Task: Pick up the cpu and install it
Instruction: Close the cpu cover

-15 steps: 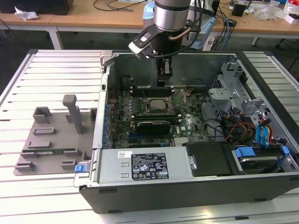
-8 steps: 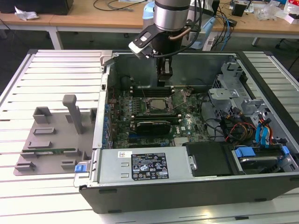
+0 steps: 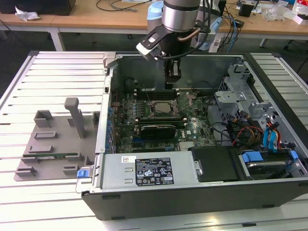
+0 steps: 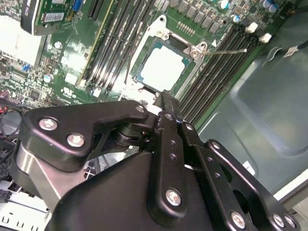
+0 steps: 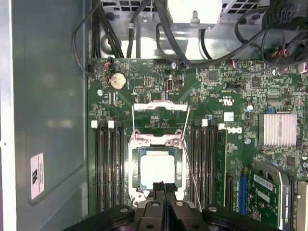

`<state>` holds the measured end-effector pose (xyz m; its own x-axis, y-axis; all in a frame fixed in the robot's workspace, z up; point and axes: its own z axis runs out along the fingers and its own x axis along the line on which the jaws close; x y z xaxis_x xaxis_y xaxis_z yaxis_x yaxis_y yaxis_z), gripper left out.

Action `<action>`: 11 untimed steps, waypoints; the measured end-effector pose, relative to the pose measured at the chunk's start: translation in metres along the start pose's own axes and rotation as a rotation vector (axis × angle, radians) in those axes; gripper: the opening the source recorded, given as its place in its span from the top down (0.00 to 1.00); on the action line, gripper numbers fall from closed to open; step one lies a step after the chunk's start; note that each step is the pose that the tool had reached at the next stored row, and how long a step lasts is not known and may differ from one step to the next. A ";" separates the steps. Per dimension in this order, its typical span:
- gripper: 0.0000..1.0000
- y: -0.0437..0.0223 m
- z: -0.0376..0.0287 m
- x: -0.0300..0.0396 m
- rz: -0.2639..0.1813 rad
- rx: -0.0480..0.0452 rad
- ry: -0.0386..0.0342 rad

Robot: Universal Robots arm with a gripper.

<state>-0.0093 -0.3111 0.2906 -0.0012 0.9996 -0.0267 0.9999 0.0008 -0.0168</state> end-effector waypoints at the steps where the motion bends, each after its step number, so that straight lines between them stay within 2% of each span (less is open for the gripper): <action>1: 0.89 0.0029 0.0000 0.0000 0.000 0.0000 -0.0002; 4: 0.89 0.0129 -0.0002 0.0000 0.000 0.0000 -0.0008; 6: 0.89 0.0226 -0.0003 0.0000 0.000 0.0000 -0.0009; 9: 0.89 0.0295 -0.0004 0.0000 0.000 0.0000 -0.0009; 11: 0.89 0.0368 -0.0006 0.0000 0.000 0.0000 -0.0013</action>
<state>0.0275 -0.3110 0.2906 -0.0013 0.9996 -0.0280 0.9999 0.0009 -0.0168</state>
